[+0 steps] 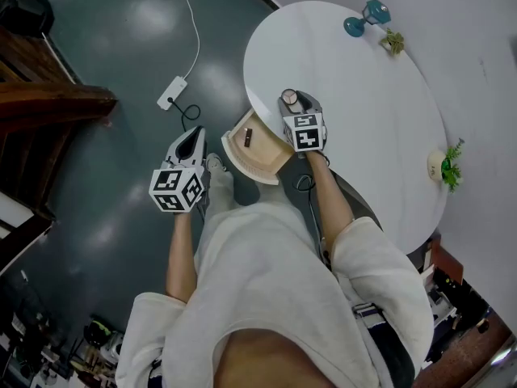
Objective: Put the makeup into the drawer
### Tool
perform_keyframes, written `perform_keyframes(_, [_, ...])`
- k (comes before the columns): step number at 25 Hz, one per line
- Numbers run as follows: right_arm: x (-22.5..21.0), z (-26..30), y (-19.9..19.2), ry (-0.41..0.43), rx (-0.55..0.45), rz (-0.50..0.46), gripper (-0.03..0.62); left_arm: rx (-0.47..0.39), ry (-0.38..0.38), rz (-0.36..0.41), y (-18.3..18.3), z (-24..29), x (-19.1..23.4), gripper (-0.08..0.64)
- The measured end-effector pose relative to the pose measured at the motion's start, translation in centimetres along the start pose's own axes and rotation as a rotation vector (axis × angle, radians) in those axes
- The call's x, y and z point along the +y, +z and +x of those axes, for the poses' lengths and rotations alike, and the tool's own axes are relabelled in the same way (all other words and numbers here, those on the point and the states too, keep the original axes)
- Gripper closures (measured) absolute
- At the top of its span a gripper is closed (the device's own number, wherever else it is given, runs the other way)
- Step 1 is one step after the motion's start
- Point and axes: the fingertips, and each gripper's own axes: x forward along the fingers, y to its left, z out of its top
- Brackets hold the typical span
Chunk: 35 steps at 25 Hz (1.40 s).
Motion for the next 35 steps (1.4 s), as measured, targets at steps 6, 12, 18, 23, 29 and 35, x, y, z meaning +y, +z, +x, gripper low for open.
perform_keyframes(6, [5.0, -2.1, 1.1, 0.094, -0.076, -0.088, 0.382, 0.000, 0.014, -0.010, -0.6, -1.0, 0.8, 0.548])
perform_keyframes(12, [12.2, -4.2, -0.5, 0.227, -0.090, -0.144, 0.382, 0.003, 0.035, -0.025, -2.3, -2.6, 1.5, 0.548])
perform_keyframes(18, [17.5, -4.7, -4.8, 0.340, -0.001, -0.211, 0.382, -0.001, 0.053, -0.052, -3.6, -4.3, 2.2, 0.549])
perform_keyframes(23, [18.2, -2.8, -9.4, 0.360, 0.121, -0.251, 0.382, 0.007, 0.065, -0.082, -5.4, -5.4, 2.8, 0.548])
perform_keyframes(29, [16.8, 1.2, -14.4, 0.345, 0.294, -0.279, 0.382, 0.020, 0.082, -0.114, -7.5, -6.1, 3.8, 0.548])
perform_keyframes(35, [16.3, 4.4, -19.0, 0.344, 0.467, -0.341, 0.382, 0.034, 0.097, -0.148, -8.9, -6.1, 4.9, 0.548])
